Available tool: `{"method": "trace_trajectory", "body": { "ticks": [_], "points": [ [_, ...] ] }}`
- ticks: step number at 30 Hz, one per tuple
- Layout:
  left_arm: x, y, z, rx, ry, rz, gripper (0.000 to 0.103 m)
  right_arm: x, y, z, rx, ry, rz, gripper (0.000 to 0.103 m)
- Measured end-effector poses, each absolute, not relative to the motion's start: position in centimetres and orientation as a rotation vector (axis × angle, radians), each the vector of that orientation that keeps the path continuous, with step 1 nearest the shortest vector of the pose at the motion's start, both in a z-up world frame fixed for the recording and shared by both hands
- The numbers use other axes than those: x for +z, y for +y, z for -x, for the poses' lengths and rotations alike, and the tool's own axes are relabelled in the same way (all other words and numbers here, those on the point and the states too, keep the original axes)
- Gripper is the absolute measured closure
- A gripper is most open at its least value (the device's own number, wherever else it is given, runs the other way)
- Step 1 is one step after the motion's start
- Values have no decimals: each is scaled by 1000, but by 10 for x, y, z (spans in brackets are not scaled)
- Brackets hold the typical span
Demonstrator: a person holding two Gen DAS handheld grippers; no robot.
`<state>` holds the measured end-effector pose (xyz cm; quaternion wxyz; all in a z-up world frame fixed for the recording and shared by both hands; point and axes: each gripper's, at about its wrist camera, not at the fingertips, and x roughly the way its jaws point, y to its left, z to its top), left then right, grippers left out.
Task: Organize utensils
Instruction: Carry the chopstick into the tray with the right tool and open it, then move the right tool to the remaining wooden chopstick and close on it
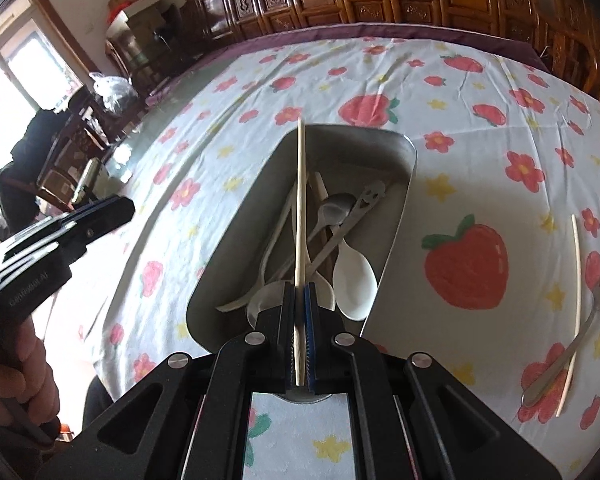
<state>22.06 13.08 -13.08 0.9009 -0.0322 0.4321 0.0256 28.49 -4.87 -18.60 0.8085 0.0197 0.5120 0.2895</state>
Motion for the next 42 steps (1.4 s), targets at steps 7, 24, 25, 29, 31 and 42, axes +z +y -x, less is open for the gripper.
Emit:
{"method": "trace_trajectory", "body": {
  "ticks": [7, 24, 25, 29, 31, 42],
  "points": [
    [-128, 128, -219, 50, 891, 63, 88, -182, -51, -287, 642, 1081, -61, 94],
    [-119, 105, -215, 19, 867, 39, 68, -151, -83, -257, 664, 960, -18, 94],
    [-118, 103, -215, 13, 862, 37, 66, -149, -90, -254, 655, 951, -10, 94],
    [-119, 92, -213, -16, 860, 35, 65, -145, -126, -236, 608, 925, 5, 94],
    [-120, 84, -212, -33, 865, 32, 64, -146, -148, -229, 571, 923, 5, 94],
    [-127, 54, -211, -90, 876, 11, 34, -165, -235, -214, 403, 936, 14, 88]
  ]
}}
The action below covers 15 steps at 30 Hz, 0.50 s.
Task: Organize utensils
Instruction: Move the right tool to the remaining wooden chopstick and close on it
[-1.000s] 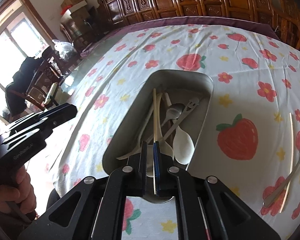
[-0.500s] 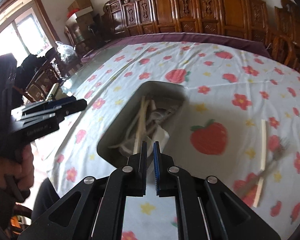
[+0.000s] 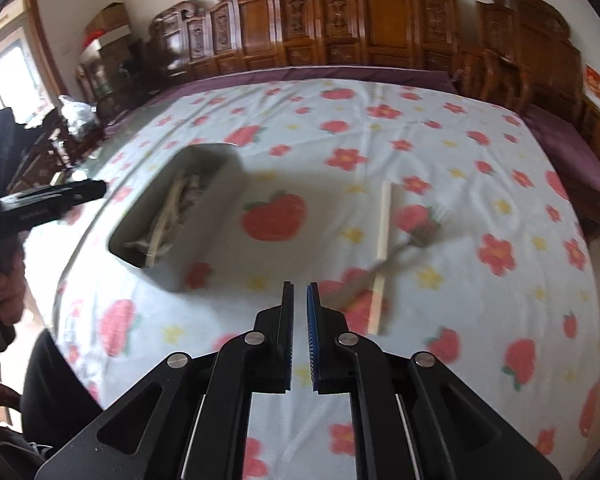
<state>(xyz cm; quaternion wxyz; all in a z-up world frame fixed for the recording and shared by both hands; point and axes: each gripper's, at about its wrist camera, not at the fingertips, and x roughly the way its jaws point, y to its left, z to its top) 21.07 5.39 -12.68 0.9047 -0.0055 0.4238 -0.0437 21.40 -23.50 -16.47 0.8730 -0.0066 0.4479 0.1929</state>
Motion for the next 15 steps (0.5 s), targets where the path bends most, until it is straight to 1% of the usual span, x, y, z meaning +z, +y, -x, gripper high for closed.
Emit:
{"method": "trace_trajectory", "body": {
  "ticks": [1, 3, 5, 15],
  "points": [
    [-126, 50, -210, -95, 862, 7, 32, -169, -242, -216, 389, 943, 6, 81],
    [-128, 42, -211, -112, 870, -1, 31, -180, -253, -221, 362, 961, -1, 80],
    [-130, 35, -211, -135, 877, 2, 20, -190, -259, -226, 348, 985, -2, 80],
    [-146, -14, -212, -224, 919, -42, 20, -237, -260, -264, 329, 1081, 28, 80]
  ]
}}
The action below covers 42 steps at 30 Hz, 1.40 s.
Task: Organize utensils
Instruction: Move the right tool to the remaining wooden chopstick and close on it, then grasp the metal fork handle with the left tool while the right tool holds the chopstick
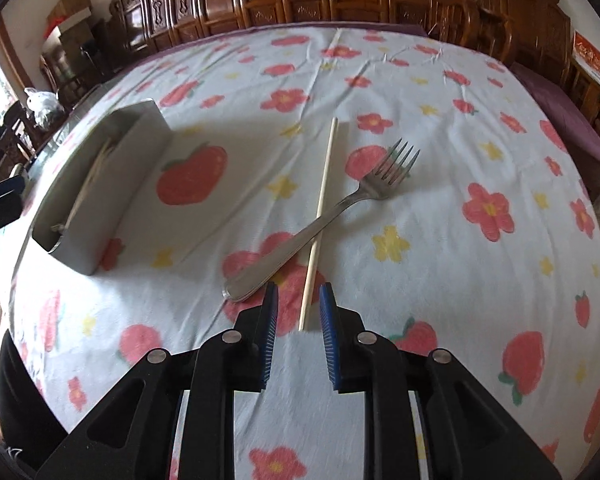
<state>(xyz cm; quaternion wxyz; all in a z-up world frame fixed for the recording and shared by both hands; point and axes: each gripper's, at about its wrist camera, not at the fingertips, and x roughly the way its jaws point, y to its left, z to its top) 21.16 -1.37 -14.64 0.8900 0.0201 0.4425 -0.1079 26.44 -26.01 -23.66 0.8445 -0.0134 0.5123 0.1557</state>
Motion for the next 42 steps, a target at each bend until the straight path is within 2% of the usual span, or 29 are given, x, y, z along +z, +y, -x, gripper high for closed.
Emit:
{"method": "trace_trajectory", "body": {
  "ticks": [5, 9, 10, 18, 32, 42],
  "points": [
    [-152, -33, -213, -241, 935, -69, 20, -246, -252, -271, 317, 1092, 111, 80],
    [-157, -46, -216, -251, 946, -89, 20, -250, -257, -270, 307, 1094, 133, 90],
    [-158, -49, -217, -253, 950, -90, 20, -250, -259, -270, 304, 1096, 134, 97],
    [-169, -63, -222, -262, 975, -103, 20, -245, -265, -268, 292, 1063, 179, 98],
    [-184, -85, -235, -288, 1001, -108, 20, -194, -273, -268, 290, 929, 170, 98],
    [-199, -125, -271, -330, 1041, -110, 20, -218, -307, -265, 223, 996, 154, 98]
  ]
}}
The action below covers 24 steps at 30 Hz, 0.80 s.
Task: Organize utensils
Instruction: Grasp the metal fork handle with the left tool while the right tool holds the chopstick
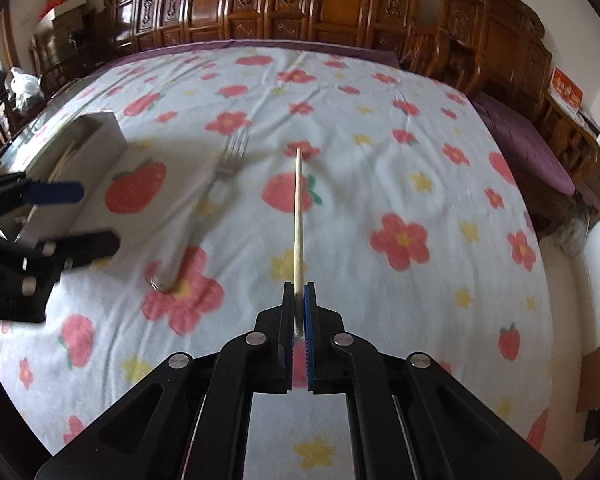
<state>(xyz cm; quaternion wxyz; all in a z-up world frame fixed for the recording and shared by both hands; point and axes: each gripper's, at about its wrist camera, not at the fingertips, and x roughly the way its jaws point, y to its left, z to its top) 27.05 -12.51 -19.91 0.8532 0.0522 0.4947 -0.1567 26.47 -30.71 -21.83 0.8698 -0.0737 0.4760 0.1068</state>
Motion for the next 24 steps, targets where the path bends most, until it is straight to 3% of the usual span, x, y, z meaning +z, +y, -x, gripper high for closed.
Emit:
{"method": "trace_trajectory", "body": {
  "ticks": [5, 7, 10, 13, 20, 23, 24],
  "points": [
    [-208, -146, -295, -340, 1061, -120, 32, -240, -318, -259, 215, 1031, 117, 98],
    [-213, -152, -304, -341, 1076, -122, 43, -246, -320, -256, 217, 1040, 104, 98],
    [-221, -159, -318, -343, 1099, -103, 47, -247, -322, -252, 222, 1036, 92, 98],
    [-230, -164, -329, -330, 1130, -95, 66, -241, -325, -249, 228, 1024, 75, 98],
    [-237, -171, -340, -314, 1151, -86, 73, -234, -328, -246, 236, 1016, 61, 98],
    [-238, -172, -340, -276, 1152, -121, 93, -233, -327, -245, 238, 1014, 59, 98],
    [-237, -172, -340, -280, 1155, -119, 93, -233, -327, -244, 238, 1014, 59, 98]
  ]
}}
